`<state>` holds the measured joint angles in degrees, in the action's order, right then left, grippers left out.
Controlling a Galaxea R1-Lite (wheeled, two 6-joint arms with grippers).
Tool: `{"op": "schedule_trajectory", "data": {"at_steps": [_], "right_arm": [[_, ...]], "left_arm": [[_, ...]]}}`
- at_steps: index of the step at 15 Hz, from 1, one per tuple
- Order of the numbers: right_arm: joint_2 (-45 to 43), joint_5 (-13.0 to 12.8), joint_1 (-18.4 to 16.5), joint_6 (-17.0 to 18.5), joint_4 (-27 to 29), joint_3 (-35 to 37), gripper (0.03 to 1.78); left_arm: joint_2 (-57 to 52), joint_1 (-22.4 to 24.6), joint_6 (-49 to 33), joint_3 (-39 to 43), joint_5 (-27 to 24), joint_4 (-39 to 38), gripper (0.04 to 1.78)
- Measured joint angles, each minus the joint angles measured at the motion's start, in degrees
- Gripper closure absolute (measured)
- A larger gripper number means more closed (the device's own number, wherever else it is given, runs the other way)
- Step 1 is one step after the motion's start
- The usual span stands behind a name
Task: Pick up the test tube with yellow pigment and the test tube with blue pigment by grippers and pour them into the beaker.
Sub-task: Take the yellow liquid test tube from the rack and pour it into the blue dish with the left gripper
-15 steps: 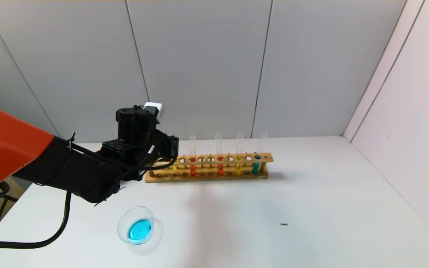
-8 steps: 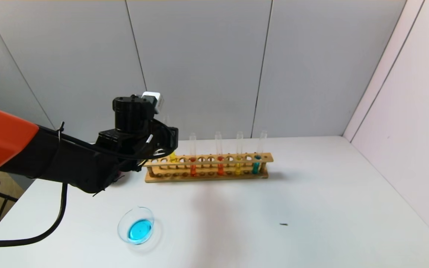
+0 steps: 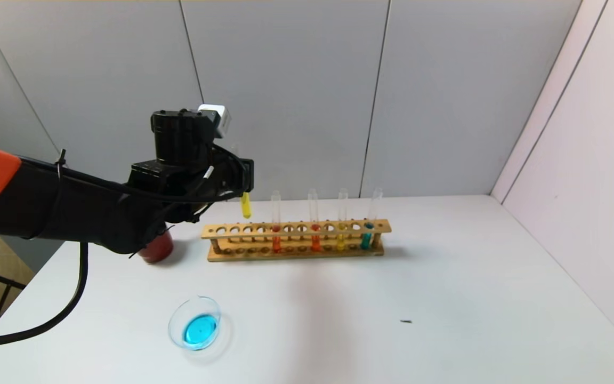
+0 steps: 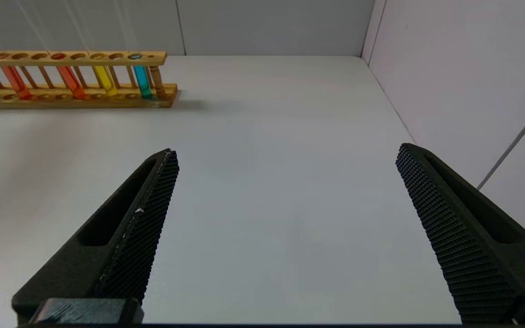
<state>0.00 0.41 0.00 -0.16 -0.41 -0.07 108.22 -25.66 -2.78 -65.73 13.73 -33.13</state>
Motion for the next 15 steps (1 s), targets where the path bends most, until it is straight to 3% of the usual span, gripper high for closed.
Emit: {"op": "schedule_trajectory", "data": {"at_steps": [7, 11, 15], "right_arm": [[0.0, 0.0, 0.0, 0.0, 0.0, 0.0, 0.07], [0.0, 0.0, 0.0, 0.0, 0.0, 0.0, 0.07], [0.0, 0.0, 0.0, 0.0, 0.0, 0.0, 0.07]], "left_arm": [[-7.3, 1.1, 4.7, -1.8, -0.7, 14.4, 1.52], [-14.6, 6.3, 10.1, 0.6, -8.0, 28.8, 1.52], [-20.4, 10.8, 16.9, 8.4, -13.3, 34.2, 1.52]]}}
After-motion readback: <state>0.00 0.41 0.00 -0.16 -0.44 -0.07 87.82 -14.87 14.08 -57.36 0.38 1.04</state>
